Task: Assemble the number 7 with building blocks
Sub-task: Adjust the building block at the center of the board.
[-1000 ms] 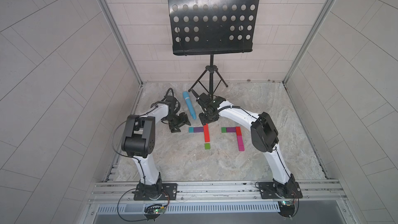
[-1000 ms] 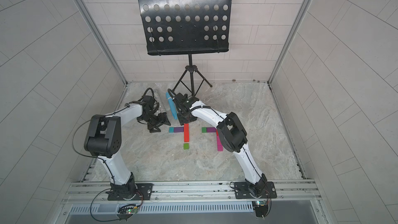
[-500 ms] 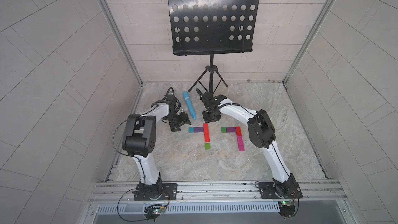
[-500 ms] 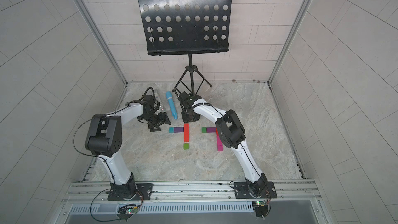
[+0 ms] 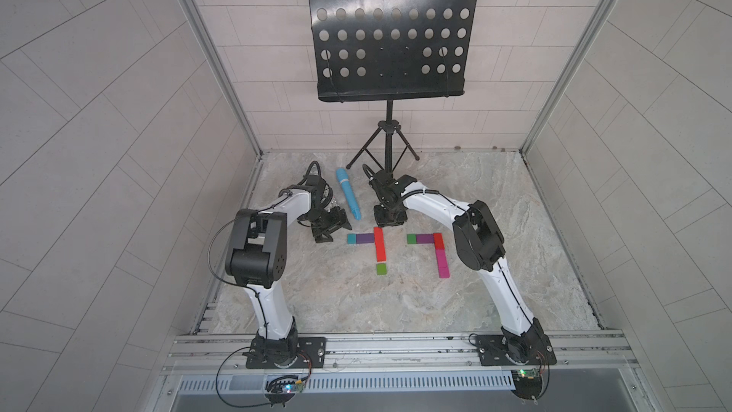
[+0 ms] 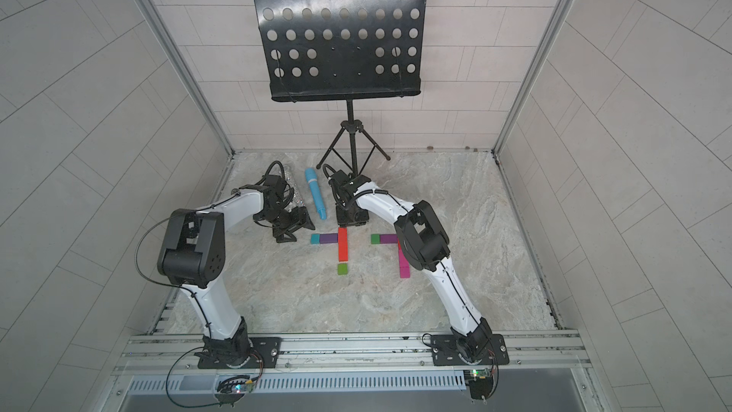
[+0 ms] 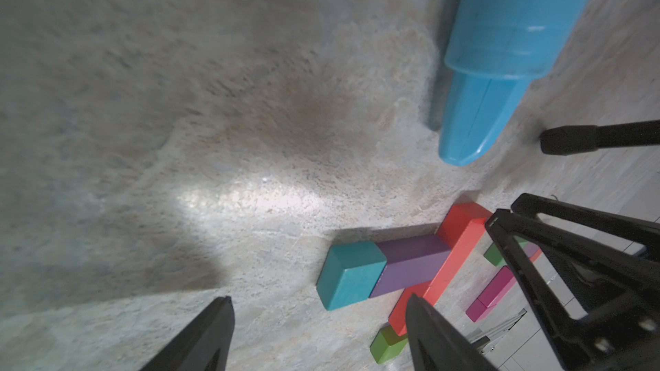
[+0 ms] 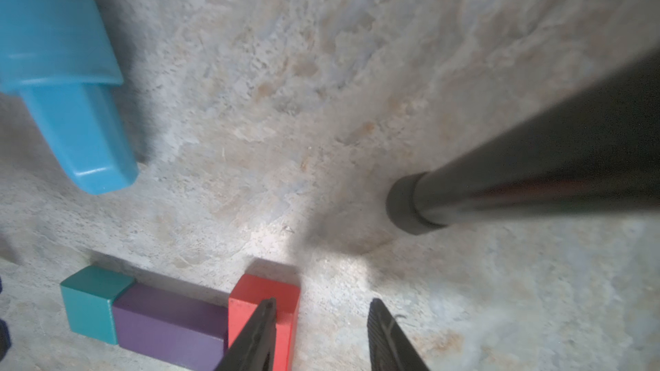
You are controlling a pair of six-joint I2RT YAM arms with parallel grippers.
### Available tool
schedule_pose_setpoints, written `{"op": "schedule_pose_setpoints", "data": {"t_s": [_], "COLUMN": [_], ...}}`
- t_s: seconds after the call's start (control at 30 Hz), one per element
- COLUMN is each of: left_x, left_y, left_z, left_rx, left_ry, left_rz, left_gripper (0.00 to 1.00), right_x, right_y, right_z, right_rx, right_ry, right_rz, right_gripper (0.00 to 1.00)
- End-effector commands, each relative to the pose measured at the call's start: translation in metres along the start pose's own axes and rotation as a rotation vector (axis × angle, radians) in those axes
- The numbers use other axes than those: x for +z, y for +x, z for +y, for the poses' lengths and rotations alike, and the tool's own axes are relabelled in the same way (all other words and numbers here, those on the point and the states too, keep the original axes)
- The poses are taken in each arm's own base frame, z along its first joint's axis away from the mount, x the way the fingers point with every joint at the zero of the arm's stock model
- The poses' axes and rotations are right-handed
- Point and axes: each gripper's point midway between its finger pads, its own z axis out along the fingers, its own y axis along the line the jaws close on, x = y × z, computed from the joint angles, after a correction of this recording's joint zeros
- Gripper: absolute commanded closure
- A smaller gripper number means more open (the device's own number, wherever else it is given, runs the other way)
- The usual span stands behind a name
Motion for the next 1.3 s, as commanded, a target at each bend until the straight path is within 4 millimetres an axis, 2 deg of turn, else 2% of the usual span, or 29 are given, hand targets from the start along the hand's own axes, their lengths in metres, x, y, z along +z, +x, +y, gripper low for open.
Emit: {"op": "schedule_pose_setpoints", "data": {"t_s": [0.0,0.63,1.27], "left_x": [0.002,0.003,0.005], "left_y": [0.0,0.001,0.001], "left_z": [-0.001,0.001,0.002], "left_rx": [0.007,0.006,0.004], "left_ry": [-0.01,-0.011,-0.013], "left_rz": [0.008,0.009,0.012], "left_gripper": [0.18,0.18,0.18], "right_x": [0.004,0.018,0.023], "right_y": [-0.002,0.004,0.011], "right_z": [-0.003,-0.017,-0.024], "right_rx": [0.046,0.102,0.101], "right_ry": [-0.001,0.041,0.07], "right_rz": [0.01,0.039,0.07], "right_gripper": [0.54,0.54,0.56]}}
